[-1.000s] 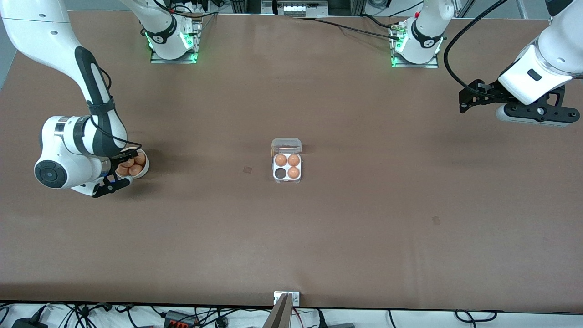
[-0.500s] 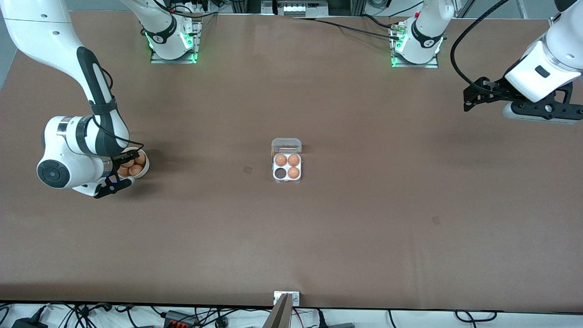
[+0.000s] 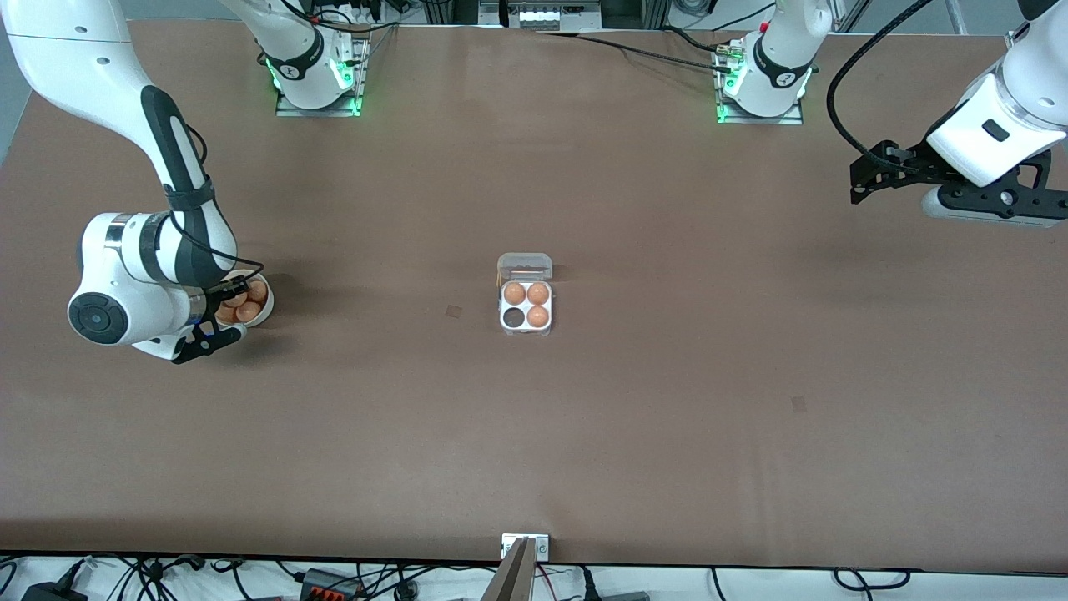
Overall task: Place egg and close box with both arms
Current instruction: 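Lower the right gripper into the bowl and close on one egg, then lift the egg and carry it over the empty slot of the box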
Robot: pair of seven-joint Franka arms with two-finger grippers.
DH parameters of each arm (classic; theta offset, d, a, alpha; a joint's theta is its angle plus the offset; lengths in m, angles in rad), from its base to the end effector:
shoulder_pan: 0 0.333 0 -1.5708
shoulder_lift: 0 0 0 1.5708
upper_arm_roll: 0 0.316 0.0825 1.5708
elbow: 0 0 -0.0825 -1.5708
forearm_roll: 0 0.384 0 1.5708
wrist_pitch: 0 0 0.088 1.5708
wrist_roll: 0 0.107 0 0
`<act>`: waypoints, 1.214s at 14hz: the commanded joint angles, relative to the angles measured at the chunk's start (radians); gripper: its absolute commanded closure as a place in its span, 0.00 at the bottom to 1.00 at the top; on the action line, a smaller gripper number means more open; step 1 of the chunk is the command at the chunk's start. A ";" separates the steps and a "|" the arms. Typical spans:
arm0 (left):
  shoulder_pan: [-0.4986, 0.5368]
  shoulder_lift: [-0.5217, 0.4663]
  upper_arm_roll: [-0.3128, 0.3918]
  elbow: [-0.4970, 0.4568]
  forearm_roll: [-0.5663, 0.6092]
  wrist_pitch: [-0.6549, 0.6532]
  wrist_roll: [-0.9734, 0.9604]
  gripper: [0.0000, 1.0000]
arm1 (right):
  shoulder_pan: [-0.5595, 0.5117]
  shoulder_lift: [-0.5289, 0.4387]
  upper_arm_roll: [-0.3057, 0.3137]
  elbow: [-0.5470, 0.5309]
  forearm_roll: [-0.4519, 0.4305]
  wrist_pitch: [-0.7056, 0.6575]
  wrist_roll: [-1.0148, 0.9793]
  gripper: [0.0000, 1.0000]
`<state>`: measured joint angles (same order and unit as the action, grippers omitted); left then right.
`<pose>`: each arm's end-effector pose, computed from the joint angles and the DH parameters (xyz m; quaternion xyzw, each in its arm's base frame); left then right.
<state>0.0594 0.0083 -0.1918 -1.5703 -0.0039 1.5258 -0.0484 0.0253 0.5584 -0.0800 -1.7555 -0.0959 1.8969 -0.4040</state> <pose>0.5471 -0.0728 0.6164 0.9988 -0.0420 -0.0265 0.0003 0.6124 -0.0376 0.2263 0.9568 0.1952 -0.2151 0.0147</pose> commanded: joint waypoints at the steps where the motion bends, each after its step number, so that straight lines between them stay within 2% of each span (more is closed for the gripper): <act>1: 0.005 0.013 -0.009 0.035 0.015 -0.023 0.019 0.00 | -0.002 -0.028 0.002 0.001 -0.004 -0.005 -0.013 0.86; 5: 0.005 0.013 -0.009 0.035 0.015 -0.023 0.019 0.00 | 0.017 -0.040 0.005 0.160 0.048 -0.122 -0.003 0.86; 7: 0.005 0.013 -0.009 0.035 0.015 -0.023 0.019 0.00 | 0.053 -0.038 0.005 0.221 0.123 -0.140 0.005 0.86; 9: 0.003 0.013 -0.009 0.035 0.015 -0.023 0.018 0.00 | 0.091 -0.032 0.005 0.229 0.226 -0.124 0.048 0.86; 12: 0.003 0.013 -0.011 0.035 0.015 -0.023 0.018 0.00 | 0.226 -0.025 0.005 0.278 0.243 -0.043 0.227 0.86; 14: 0.003 0.013 -0.011 0.035 0.015 -0.024 0.018 0.00 | 0.307 -0.008 0.011 0.287 0.243 0.060 0.331 0.86; 16: 0.003 0.013 -0.011 0.035 0.015 -0.024 0.018 0.00 | 0.358 0.015 0.020 0.292 0.246 0.134 0.419 0.86; 17: 0.003 0.012 -0.009 0.035 0.015 -0.024 0.018 0.00 | 0.373 0.027 0.044 0.294 0.263 0.171 0.479 0.86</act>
<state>0.0593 0.0083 -0.1960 -1.5695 -0.0039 1.5258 -0.0484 0.3813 0.5502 -0.0557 -1.4914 0.1395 2.0206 -0.0007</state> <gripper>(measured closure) 0.000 0.533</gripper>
